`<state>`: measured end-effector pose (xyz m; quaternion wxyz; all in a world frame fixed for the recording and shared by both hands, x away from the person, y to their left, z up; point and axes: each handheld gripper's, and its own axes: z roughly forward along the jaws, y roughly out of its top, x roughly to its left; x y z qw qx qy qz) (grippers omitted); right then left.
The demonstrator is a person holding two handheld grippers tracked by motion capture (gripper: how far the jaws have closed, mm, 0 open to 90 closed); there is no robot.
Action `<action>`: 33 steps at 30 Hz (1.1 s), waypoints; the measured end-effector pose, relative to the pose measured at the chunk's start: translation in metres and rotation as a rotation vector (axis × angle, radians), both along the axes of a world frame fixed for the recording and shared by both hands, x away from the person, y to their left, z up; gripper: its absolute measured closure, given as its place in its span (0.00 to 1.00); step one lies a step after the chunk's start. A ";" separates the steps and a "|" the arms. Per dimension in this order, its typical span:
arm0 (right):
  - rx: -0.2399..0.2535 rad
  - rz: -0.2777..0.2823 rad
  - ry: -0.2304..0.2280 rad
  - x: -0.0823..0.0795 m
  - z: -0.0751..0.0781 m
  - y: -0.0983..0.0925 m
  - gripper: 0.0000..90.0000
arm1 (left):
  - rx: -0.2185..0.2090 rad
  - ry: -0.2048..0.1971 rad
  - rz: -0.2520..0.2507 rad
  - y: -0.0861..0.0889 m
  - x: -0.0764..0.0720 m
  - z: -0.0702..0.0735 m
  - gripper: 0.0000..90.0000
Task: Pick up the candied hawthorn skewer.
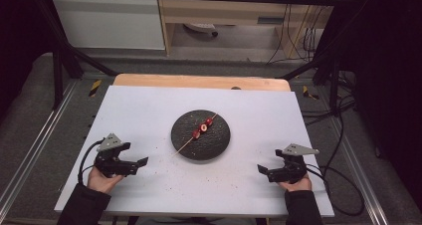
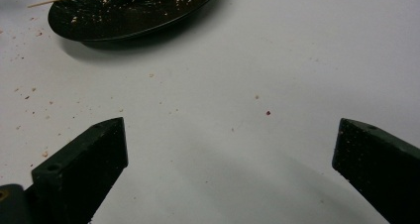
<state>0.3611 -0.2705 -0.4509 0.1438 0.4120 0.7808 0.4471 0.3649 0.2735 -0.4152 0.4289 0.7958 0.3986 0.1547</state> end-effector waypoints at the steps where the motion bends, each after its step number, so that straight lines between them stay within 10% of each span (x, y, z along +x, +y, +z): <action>1: 0.000 -0.001 0.003 0.000 0.000 0.000 0.02 | 0.002 0.002 -0.002 -0.002 0.001 0.001 0.08; 33: -0.018 0.012 0.020 0.002 -0.003 0.003 0.02 | 0.132 0.053 -0.086 -0.083 0.043 0.018 0.17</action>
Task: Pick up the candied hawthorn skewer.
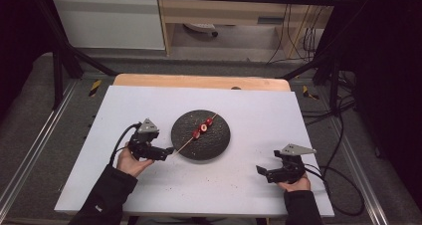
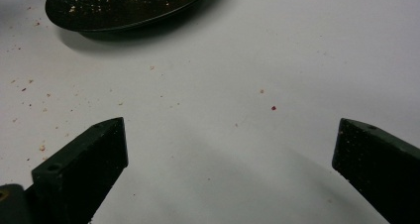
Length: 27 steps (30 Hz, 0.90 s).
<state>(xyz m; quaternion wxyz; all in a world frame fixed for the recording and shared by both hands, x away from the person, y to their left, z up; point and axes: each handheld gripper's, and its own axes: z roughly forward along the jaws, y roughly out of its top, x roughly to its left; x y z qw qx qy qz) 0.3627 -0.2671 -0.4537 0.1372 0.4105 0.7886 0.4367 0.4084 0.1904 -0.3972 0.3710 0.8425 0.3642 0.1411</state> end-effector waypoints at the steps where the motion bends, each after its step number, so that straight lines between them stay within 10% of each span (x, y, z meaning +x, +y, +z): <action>1: -0.002 0.001 -0.001 0.000 0.000 0.000 0.02 | 0.006 0.003 -0.001 -0.003 0.001 0.000 0.18; 27: -0.004 0.008 0.007 0.001 -0.001 0.001 0.02 | 0.152 0.115 -0.050 -0.065 0.031 -0.009 0.65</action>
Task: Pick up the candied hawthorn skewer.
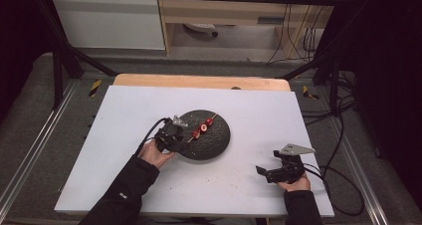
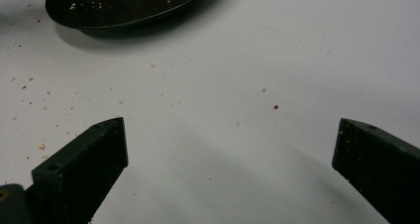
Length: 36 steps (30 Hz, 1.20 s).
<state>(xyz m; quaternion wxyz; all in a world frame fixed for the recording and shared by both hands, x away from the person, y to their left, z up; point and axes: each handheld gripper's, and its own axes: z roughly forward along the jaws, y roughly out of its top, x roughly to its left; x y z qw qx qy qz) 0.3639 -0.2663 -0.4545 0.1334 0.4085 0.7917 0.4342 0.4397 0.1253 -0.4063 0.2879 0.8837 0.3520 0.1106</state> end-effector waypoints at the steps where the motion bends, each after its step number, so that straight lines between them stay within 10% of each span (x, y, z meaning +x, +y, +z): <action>1: 0.000 0.000 0.000 0.000 0.000 0.000 0.02 | 0.014 0.009 0.001 -0.002 0.002 -0.002 0.67; 36: 0.002 0.003 0.006 0.000 0.000 0.000 0.02 | 0.131 0.010 0.011 -0.021 0.005 -0.010 0.97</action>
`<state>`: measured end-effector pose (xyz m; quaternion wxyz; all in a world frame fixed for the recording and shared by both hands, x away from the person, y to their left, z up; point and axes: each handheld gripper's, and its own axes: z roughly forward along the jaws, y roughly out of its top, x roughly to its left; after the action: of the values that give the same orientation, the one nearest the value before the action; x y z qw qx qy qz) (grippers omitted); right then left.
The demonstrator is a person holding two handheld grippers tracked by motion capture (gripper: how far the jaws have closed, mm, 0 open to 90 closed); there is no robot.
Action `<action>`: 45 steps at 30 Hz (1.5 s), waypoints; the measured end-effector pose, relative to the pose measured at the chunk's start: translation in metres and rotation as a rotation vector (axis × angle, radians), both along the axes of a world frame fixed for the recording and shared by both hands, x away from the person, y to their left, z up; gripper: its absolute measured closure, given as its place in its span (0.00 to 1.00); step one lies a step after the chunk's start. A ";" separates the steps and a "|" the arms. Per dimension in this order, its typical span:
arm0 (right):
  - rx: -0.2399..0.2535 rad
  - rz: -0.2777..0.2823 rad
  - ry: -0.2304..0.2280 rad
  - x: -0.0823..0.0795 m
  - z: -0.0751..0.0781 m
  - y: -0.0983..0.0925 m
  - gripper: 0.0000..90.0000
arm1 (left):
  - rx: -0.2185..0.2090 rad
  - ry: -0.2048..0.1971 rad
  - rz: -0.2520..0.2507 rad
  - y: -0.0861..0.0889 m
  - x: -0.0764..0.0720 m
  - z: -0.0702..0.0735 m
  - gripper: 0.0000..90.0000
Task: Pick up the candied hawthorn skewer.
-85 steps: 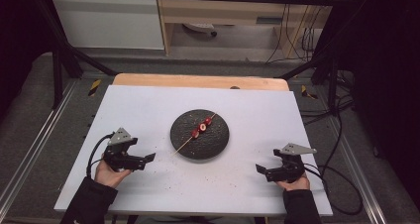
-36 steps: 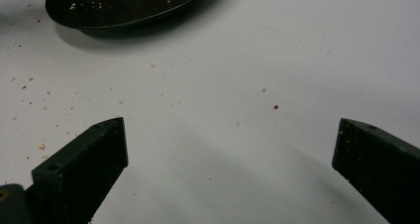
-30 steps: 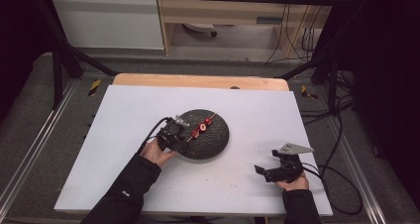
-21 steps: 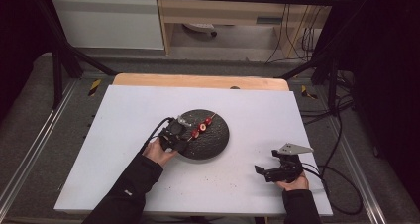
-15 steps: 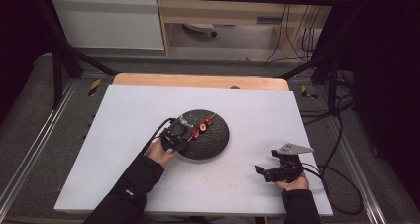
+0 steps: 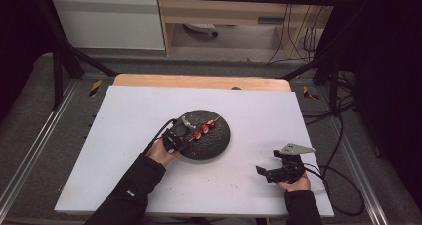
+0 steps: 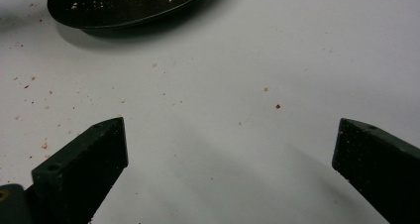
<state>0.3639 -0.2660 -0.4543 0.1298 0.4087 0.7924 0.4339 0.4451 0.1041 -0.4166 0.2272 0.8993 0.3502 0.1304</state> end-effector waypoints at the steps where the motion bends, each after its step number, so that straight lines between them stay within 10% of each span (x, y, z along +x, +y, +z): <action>1: 0.000 0.000 -0.001 0.000 0.000 0.000 0.02 | 0.000 0.000 0.002 0.000 0.000 0.000 0.97; 45: 0.065 0.024 -0.015 -0.002 0.017 0.021 0.02 | -0.283 -0.135 0.017 0.082 -0.062 0.017 0.98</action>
<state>0.3621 -0.2448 -0.4372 0.1169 0.3998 0.7817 0.4641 0.3831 0.1864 -0.3996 0.3737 0.8445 0.3566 0.1415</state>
